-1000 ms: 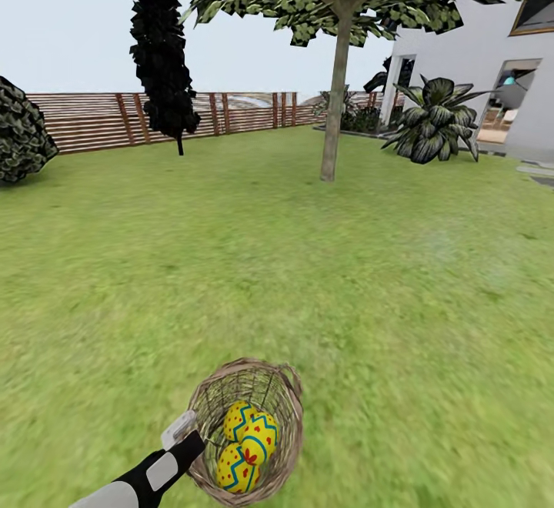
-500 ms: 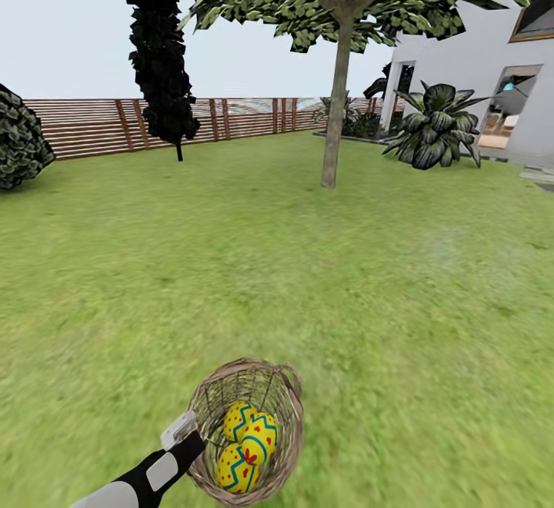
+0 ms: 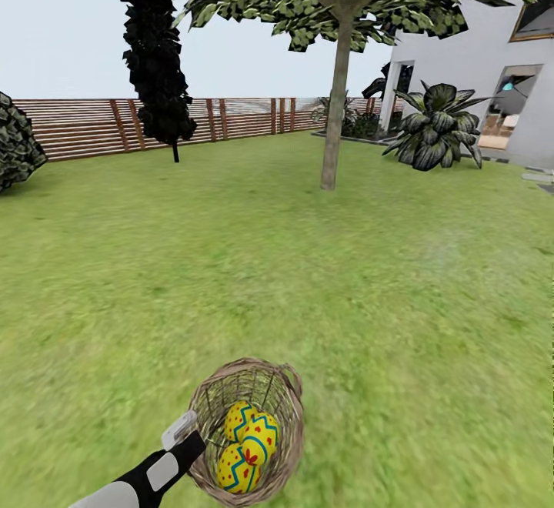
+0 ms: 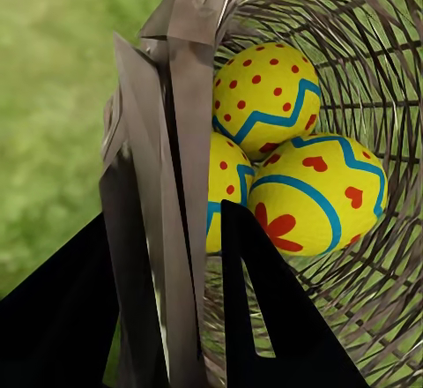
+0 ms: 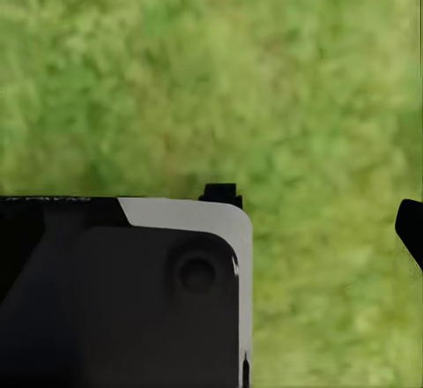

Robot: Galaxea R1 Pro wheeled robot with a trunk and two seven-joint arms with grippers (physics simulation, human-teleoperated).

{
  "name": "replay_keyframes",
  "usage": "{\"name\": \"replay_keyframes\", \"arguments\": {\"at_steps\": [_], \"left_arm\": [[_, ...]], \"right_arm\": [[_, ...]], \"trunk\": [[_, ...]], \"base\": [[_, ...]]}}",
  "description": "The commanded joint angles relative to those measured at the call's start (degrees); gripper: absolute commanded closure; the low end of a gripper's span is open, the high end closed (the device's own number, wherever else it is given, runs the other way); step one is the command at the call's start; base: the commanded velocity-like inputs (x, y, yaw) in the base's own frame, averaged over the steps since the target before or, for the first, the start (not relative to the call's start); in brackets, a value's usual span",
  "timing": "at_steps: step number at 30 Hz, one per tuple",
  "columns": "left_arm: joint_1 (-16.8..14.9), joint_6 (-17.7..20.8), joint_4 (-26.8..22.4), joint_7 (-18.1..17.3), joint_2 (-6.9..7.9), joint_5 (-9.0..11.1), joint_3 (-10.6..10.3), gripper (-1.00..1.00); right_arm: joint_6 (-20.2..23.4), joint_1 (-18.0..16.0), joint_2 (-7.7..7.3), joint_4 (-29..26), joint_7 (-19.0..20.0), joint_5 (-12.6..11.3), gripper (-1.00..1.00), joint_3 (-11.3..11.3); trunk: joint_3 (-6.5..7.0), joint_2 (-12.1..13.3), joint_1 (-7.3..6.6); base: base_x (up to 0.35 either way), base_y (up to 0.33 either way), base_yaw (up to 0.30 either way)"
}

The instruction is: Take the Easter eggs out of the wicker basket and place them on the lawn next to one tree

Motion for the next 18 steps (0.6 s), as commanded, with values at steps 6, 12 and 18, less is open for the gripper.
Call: {"name": "replay_keyframes", "arguments": {"at_steps": [6, 12, 18], "left_arm": [[0.0, 0.1, -0.1, -0.2, 0.01, 0.7, 0.1, 1.0], [0.0, 0.1, -0.1, -0.2, 0.02, 0.7, 0.1, 1.0], [0.0, 0.1, -0.1, -0.2, -0.01, 0.7, 0.0, 1.0]], "right_arm": [[-0.5, -0.1, -0.08, 0.3, 0.1, 0.4, -1.0, -0.5], [-0.4, -0.1, -0.08, 0.3, 0.1, 0.3, -1.0, -0.6], [-0.6, -0.1, -0.08, 0.2, 0.0, 0.8, -1.0, -0.5]], "trunk": [[-0.11, -0.1, 0.06], [-0.11, -0.1, 0.06], [-0.11, -0.1, 0.06]], "base": [[0.341, 0.0, -0.252], [0.341, 0.0, -0.263], [0.341, 0.0, -0.027]]}}
